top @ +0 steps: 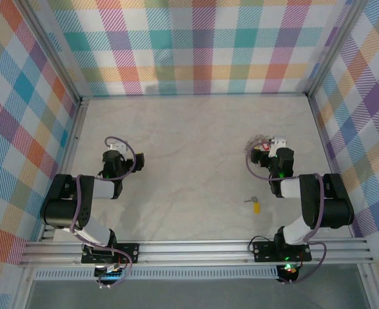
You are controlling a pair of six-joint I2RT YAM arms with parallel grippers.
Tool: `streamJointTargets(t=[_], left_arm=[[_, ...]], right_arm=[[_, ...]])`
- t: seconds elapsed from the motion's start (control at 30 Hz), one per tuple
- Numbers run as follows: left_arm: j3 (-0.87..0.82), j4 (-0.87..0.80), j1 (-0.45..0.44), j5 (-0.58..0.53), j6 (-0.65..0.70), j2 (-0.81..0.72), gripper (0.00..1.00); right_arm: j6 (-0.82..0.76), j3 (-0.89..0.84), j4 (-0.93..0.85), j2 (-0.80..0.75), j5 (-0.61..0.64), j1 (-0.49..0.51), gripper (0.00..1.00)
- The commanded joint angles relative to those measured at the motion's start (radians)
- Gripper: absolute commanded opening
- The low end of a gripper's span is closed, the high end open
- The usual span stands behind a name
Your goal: Put the keys on the keyring
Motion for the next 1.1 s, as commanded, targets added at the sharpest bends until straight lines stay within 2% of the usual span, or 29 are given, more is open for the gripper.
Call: streamJointTargets(t=[0.0,0.83,0.93,1.07], left_arm=[[0.016,0.032,0.001,0.000,-0.008,-0.004,1.00],[0.021,0.024,0.002,-0.018,-0.016,-0.003,1.00],[0.034,-0.008,0.003,0.003,-0.007,-0.020,1.00],[0.132,-0.267,0.000,0.027,-0.004,-0.129,1.00]], right_arm=[[0.014,0.008,0.012,-0.011,-0.003,-0.002,1.00],[0.015,-0.002,0.019,-0.027,0.004,-0.001,1.00],[0.033,0.017,-0.078,-0.099,0.054,-0.001,1.00],[0.030,0.053,-0.300,-0.277,0.031,-0.003,1.00]])
